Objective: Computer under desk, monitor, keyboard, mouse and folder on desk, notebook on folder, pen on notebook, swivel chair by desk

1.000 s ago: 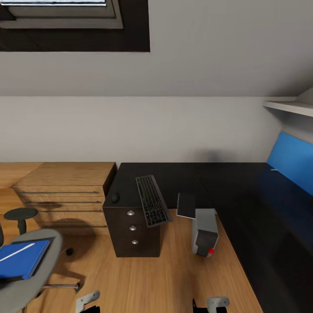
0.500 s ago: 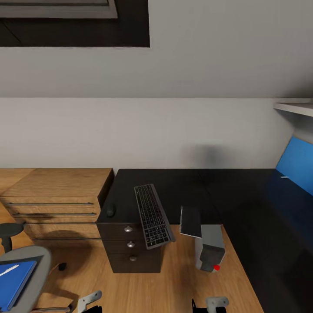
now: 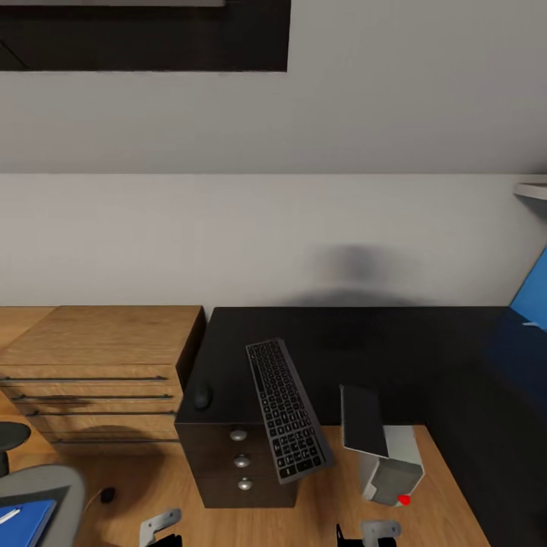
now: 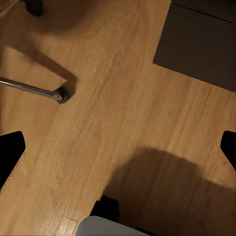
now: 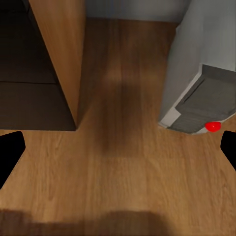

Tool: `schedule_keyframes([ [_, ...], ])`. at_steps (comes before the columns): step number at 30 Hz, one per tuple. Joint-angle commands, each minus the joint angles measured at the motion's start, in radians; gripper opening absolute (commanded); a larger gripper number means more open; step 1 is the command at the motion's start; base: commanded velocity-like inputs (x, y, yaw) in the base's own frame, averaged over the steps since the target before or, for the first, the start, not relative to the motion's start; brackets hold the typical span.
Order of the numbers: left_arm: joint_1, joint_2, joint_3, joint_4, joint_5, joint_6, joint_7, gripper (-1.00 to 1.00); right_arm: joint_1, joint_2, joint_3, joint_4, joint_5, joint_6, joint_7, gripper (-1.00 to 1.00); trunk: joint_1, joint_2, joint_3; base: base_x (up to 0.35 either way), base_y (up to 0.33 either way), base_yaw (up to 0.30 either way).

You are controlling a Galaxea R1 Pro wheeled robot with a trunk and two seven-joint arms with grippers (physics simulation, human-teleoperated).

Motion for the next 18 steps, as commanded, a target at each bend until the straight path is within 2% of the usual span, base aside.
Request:
schedule_keyframes([
  [1,0.0,-0.001,-0.009,-0.002,0.007,-0.002,0.006,1.0,-0.001,0.0,0.009,0.002,-0.005,-0.004,-0.005,1.0,0.001,-0.001,-0.001,0.279,0.217,0.0],
  [6,0.0,-0.006,-0.008,-0.002,0.006,-0.003,0.005,1.0,-0.001,0.001,0.009,0.002,-0.004,-0.005,-0.005,1.0,0.001,-0.001,-0.001,0.145,0.114,0.0],
  [14,0.0,-0.008,-0.008,-0.005,0.001,-0.006,0.007,1.0,-0.001,0.0,0.009,0.002,-0.004,-0.006,-0.005,1.0,0.001,-0.001,-0.001,0.017,0.014,0.0],
  [15,0.0,-0.038,-0.008,-0.012,-0.001,-0.176,0.012,1.0,-0.001,0.0,0.01,-0.043,-0.005,-0.013,-0.006,1.0,0.004,-0.008,-0.004,0.0,0.0,0.0],
  [18,0.0,-0.05,-0.007,-0.014,-0.002,-0.194,0.015,1.0,-0.001,0.0,0.008,-0.092,-0.008,-0.011,-0.009,1.0,0.016,-0.029,-0.014,0.0,0.0,0.0],
])
